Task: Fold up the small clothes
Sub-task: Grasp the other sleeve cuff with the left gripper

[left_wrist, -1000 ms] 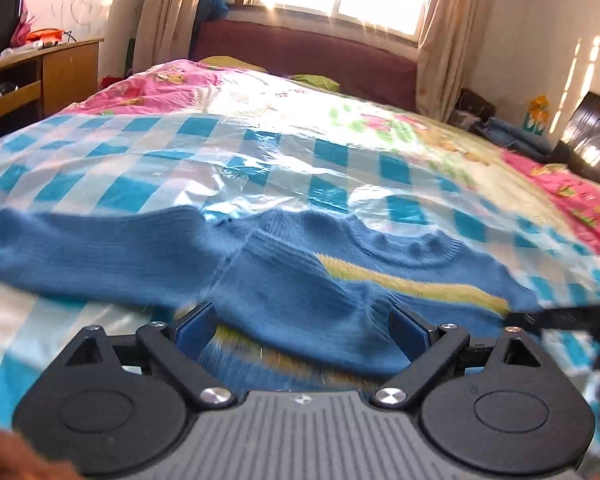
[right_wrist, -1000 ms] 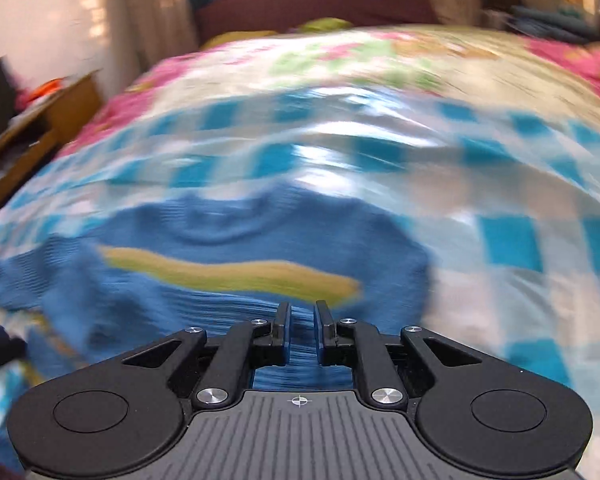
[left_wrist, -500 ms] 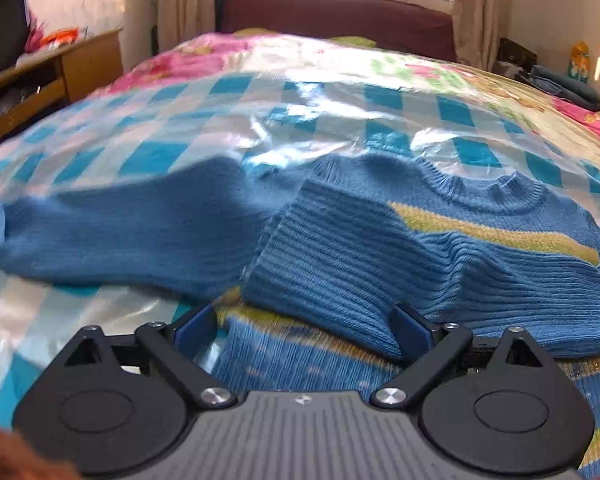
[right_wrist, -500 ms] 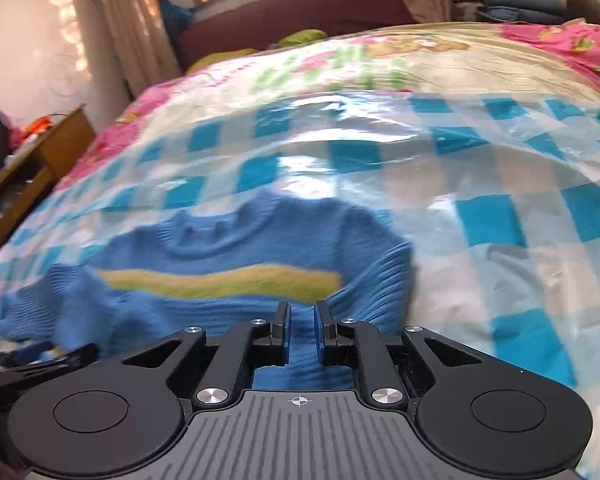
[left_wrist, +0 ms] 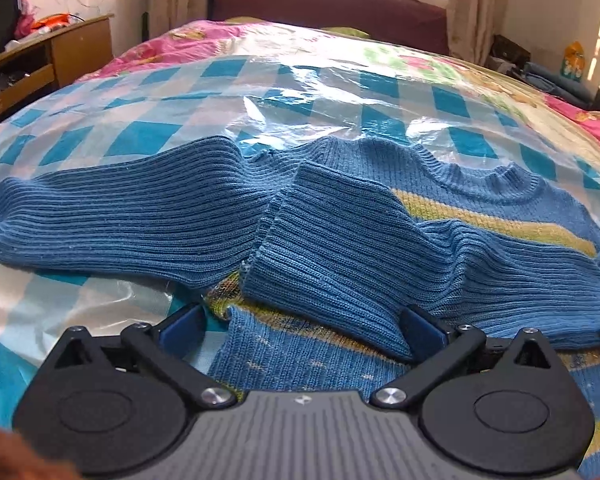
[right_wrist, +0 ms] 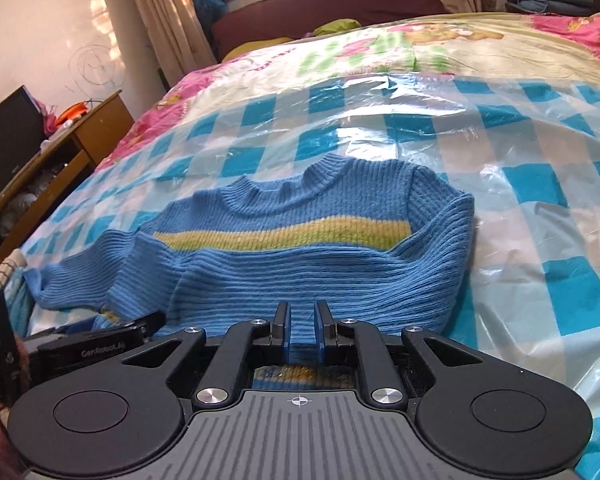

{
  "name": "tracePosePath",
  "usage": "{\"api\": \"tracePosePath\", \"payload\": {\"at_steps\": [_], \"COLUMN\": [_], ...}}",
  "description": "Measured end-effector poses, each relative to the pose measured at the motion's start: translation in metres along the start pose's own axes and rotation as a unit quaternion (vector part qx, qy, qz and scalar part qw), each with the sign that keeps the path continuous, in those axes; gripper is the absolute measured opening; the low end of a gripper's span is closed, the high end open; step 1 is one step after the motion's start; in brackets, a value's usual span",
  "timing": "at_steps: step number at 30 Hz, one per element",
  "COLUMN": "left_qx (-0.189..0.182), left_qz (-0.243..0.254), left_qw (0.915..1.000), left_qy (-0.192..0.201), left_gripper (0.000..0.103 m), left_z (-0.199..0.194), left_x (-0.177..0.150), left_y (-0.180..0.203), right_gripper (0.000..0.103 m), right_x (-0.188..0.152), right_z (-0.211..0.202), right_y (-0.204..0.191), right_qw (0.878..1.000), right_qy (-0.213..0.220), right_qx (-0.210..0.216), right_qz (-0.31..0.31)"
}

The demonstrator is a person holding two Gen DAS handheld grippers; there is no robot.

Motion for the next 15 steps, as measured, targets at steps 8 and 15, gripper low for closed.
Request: {"api": "tracePosePath", "payload": {"at_steps": [8,15], "left_qx": [0.046,0.138], "left_qz": [-0.079,-0.193], "left_qw": [0.9911,0.9628], "left_qy": [0.097,0.130], "left_gripper": [0.103,0.100], "left_z": [-0.060,-0.069], "left_x": [0.032,0.039], "left_y": [-0.078,-0.195], "right_gripper": [0.015,0.015], "right_x": [0.000,-0.001], "right_z": [-0.011,-0.004], "right_y": [-0.026,-0.066], "right_qw": [0.999,0.997], "right_qy": [0.009,0.003], "right_qx": [0.032,0.074], "right_qz": [-0.016,-0.030]}}
Point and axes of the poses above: each gripper's, at about its wrist camera, not at the fingertips, and z roughly the way its jaws point, y to its right, x to its top, the point moved 9 cm from there along z, roughly the way its jaws point, and after that the axes turned 7 degrees about -z, right-handed, at the moved point
